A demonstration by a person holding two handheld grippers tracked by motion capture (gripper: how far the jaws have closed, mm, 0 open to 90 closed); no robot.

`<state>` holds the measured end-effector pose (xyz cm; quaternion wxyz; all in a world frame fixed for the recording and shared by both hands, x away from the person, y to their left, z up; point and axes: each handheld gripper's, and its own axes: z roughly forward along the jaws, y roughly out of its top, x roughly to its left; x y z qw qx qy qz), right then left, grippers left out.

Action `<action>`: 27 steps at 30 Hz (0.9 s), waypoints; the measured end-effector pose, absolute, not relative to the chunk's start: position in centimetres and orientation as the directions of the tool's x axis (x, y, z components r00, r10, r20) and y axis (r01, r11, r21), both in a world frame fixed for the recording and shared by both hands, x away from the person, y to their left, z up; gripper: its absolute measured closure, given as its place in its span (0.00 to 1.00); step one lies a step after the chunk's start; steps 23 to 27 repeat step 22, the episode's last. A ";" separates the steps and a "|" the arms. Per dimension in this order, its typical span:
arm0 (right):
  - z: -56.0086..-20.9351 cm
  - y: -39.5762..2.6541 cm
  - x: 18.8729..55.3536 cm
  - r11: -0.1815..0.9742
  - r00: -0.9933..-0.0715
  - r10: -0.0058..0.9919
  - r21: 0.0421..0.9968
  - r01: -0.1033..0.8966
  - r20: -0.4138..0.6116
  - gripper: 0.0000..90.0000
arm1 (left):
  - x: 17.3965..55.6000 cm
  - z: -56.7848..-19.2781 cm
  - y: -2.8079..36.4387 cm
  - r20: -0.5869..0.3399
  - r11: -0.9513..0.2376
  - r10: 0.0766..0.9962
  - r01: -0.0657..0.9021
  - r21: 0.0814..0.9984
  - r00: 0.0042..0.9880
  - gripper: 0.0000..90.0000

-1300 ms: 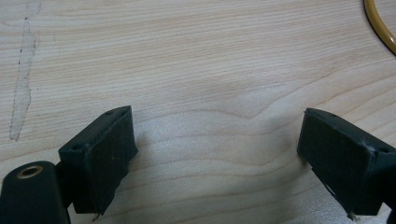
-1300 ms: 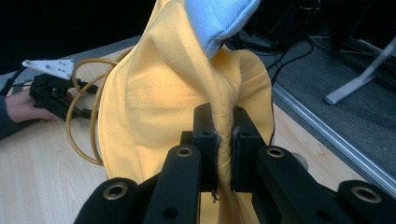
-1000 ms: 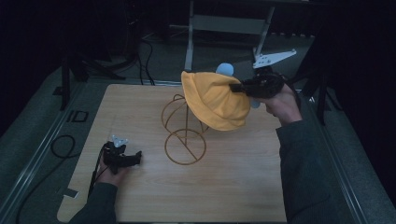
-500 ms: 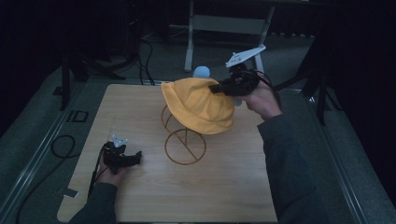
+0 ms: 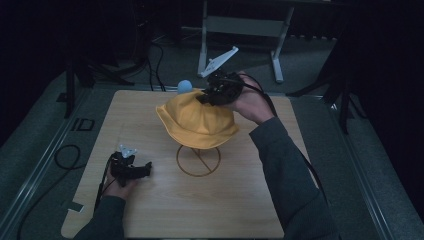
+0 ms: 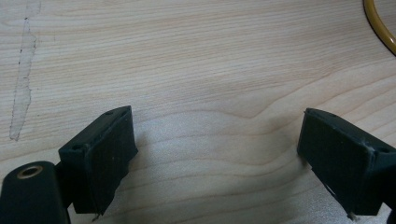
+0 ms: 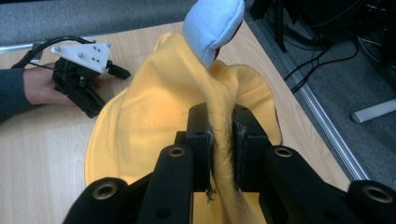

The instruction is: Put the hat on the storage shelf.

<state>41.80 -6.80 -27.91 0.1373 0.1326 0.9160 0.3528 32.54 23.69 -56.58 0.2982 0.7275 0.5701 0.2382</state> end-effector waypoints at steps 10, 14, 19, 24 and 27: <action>-28.8 -5.1 41.4 0.781 -0.933 0.309 0.609 0.138 -0.185 0.79 | 32.5 -56.6 23.7 0.004 -0.169 0.972 0.687 0.707 0.235 0.13; -28.6 -5.3 41.3 0.757 -0.918 0.341 0.637 0.142 -0.200 0.64 | 32.5 -56.6 23.7 0.004 -0.170 0.972 0.687 0.706 0.236 0.13; -27.4 -6.1 41.0 0.716 -0.909 0.364 0.685 0.133 -0.203 0.47 | 32.5 -56.6 23.7 0.005 -0.171 0.971 0.688 0.705 0.237 0.13; -26.7 -6.7 40.8 0.697 -0.903 0.379 0.704 0.136 -0.201 0.40 | 32.5 -56.6 23.7 0.005 -0.172 0.971 0.688 0.705 0.237 0.13; -26.7 -6.7 40.8 0.697 -0.903 0.379 0.704 0.136 -0.201 0.40 | 32.5 -56.6 23.7 0.005 -0.172 0.971 0.688 0.705 0.237 0.13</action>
